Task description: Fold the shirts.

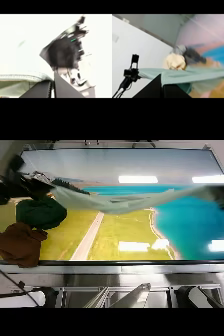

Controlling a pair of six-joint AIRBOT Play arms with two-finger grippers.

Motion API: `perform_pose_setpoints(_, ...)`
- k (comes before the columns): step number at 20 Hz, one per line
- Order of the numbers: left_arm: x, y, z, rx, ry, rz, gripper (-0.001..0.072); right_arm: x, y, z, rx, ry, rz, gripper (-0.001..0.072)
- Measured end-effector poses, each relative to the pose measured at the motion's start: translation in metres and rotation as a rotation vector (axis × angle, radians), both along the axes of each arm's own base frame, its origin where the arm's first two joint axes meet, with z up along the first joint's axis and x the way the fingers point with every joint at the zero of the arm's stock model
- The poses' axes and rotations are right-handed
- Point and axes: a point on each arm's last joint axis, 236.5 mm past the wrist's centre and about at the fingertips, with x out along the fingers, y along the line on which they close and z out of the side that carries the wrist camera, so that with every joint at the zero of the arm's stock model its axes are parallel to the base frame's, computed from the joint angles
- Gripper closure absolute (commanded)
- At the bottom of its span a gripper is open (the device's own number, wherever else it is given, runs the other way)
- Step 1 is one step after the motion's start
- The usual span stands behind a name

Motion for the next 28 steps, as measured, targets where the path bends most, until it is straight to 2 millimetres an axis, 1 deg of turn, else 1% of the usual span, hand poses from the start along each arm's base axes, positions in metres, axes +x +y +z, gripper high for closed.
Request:
perform_pose_setpoints(1, -0.013, -0.003, 0.042, -0.051, -0.114, 0.001, 0.0679, -0.008, 0.003, 0.045, -0.014, -0.123, -0.009, 0.0693)
perform_pose_setpoints(2, -0.033, -0.004, 0.086, -0.098, -0.239, -0.004, 0.0679, -0.019, 0.006, 0.085, -0.039, -0.231, -0.028, 0.0694)
perform_pose_setpoints(4, -0.079, -0.002, 0.166, -0.162, -0.487, 0.006, 0.0678, -0.042, 0.004, 0.153, -0.106, -0.412, -0.12, 0.0694)
perform_pose_setpoints(5, -0.101, -0.001, 0.195, -0.171, -0.588, 0.017, 0.0678, -0.053, 0.004, 0.18, -0.143, -0.484, -0.169, 0.0694)
perform_pose_setpoints(6, -0.122, 0.0, 0.221, -0.164, -0.675, 0.038, 0.0678, -0.063, 0.004, 0.203, -0.185, -0.54, -0.221, 0.0694)
perform_pose_setpoints(7, -0.136, 0.001, 0.24, -0.147, -0.731, 0.074, 0.0677, -0.069, 0.003, 0.218, -0.214, -0.57, -0.262, 0.0694)
perform_pose_setpoints(8, -0.146, 0.002, 0.253, -0.118, -0.766, 0.115, 0.0678, -0.07, 0.001, 0.228, -0.241, -0.581, -0.298, 0.0694)
perform_pose_setpoints(9, -0.149, 0.003, 0.26, -0.083, -0.779, 0.16, 0.0677, -0.068, -0.001, 0.232, -0.266, -0.574, -0.324, 0.0694)
perform_pose_setpoints(10, -0.147, 0.004, 0.26, -0.037, -0.772, 0.2, 0.0678, -0.062, -0.005, 0.229, -0.287, -0.548, -0.341, 0.0694)
perform_pose_setpoints(11, -0.141, 0.005, 0.255, 0.001, -0.743, 0.234, 0.0678, -0.051, -0.009, 0.221, -0.314, -0.504, -0.352, 0.0694)
perform_pose_setpoints(13, -0.116, 0.01, 0.23, 0.059, -0.634, 0.286, 0.0678, -0.024, -0.017, 0.19, -0.375, -0.387, -0.348, 0.0694)
perform_pose_setpoints(15, -0.081, 0.016, 0.189, 0.092, -0.488, 0.302, 0.0678, 0.006, -0.021, 0.147, -0.439, -0.255, -0.316, 0.0694)
perform_pose_setpoints(17, -0.038, 0.023, 0.139, 0.123, -0.338, 0.314, 0.0678, 0.037, -0.026, 0.096, -0.497, -0.115, -0.275, 0.0694)
perform_pose_setpoints(19, 0.006, 0.03, 0.082, 0.162, -0.21, 0.319, 0.0679, 0.068, -0.035, 0.038, -0.537, 0.033, -0.236, 0.0694)
perform_pose_setpoints(20, 0.028, 0.031, 0.053, 0.179, -0.151, 0.313, 0.0679, 0.082, -0.04, 0.006, -0.548, 0.109, -0.212, 0.0694)
perform_pose_setpoints(22, 0.066, 0.03, -0.003, 0.211, -0.049, 0.281, 0.0681, 0.109, -0.049, -0.056, -0.547, 0.244, -0.169, 0.0694)
perform_pose_setpoints(24, 0.1, 0.022, -0.054, 0.226, 0.028, 0.235, 0.0695, 0.131, -0.055, -0.112, -0.532, 0.345, -0.133, 0.0694)
perform_pose_setpoints(26, 0.13, 0.015, -0.102, 0.239, 0.09, 0.199, 0.0697, 0.151, -0.059, -0.16, -0.504, 0.403, -0.109, 0.0694)
perform_pose_setpoints(28, 0.156, 0.008, -0.142, 0.243, 0.138, 0.175, 0.0697, 0.171, -0.061, -0.197, -0.442, 0.424, -0.101, 0.0694)
